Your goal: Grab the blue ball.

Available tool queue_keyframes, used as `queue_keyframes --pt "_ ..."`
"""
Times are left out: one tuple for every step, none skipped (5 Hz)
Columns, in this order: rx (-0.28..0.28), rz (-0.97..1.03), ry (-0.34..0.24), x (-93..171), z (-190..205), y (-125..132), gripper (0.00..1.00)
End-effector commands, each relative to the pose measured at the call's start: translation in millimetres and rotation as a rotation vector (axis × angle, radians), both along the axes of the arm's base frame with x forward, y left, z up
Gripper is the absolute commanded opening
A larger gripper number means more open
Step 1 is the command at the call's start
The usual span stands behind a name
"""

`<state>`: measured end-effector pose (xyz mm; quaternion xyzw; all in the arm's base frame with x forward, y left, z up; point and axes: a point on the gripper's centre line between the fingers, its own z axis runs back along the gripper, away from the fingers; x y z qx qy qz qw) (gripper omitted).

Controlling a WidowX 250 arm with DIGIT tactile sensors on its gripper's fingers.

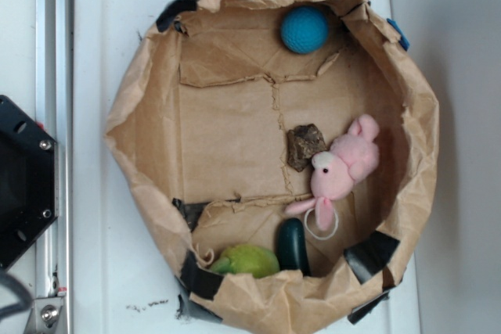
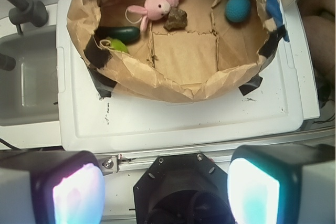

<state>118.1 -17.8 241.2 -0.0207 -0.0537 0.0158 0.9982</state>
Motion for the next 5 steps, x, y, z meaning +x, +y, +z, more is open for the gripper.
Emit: queue_keyframes --pt "-0.066 0.091 0.011 72.4 -19.9 17.3 1.00" --pt "-0.036 0.144 -0.023 96.0 -37.2 22.3 1.00" --pt "0.017 0.210 -0.085 109.8 -46.9 16.4 1.00" --pt "0.022 0.360 -0.133 114.2 -47.6 21.8 1.00" --pt "-0.026 0.610 -0.245 115.2 -53.4 34.3 1.00"
